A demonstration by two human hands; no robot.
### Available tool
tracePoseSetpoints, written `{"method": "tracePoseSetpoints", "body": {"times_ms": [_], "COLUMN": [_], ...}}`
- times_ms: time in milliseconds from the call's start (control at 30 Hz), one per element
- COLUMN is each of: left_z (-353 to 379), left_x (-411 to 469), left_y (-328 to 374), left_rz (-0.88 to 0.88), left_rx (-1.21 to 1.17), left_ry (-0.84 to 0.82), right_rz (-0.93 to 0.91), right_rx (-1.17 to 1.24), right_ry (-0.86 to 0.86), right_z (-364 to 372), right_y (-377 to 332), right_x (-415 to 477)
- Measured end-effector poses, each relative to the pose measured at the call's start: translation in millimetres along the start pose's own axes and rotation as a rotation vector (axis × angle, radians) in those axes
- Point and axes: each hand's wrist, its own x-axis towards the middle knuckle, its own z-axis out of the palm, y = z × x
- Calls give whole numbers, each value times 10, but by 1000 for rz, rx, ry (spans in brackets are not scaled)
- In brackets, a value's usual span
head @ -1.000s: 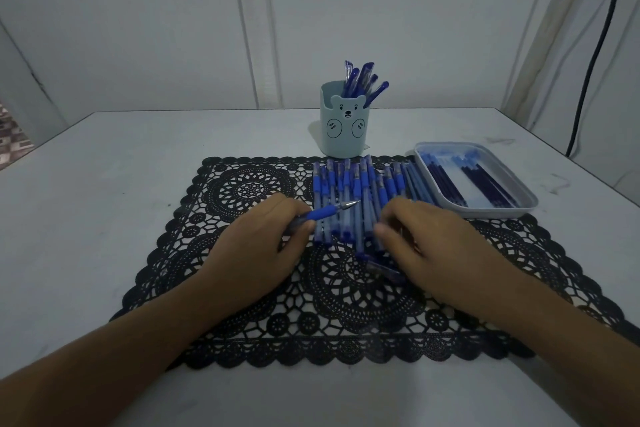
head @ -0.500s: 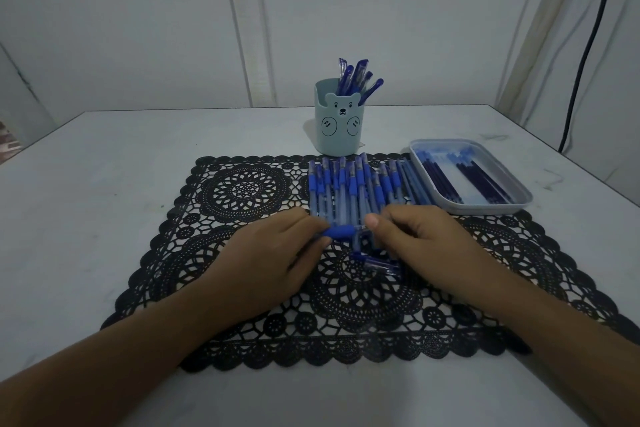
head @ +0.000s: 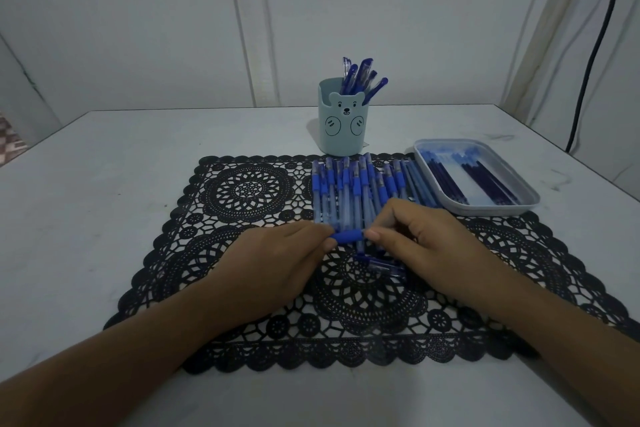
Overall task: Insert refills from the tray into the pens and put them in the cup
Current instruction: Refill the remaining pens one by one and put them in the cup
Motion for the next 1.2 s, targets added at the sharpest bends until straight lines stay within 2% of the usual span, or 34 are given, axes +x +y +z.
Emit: {"method": "tracePoseSetpoints", "body": {"times_ms": [900,1067,1200], "left_z": [15,17,8], "left_x": [1,1,5], "left_y": [-20,-12,-11], "left_rz": [-28,-25,-47], "left_rx": [-5,9,2], "left_ry": [-21,-15,-25], "right_rz": [30,28,26], "right_rx": [26,-32,22], "right_ry": [-15,-20,-19], "right_z": [1,-4,-14], "right_y": [10,7,2], "right_x": [5,11,5]}}
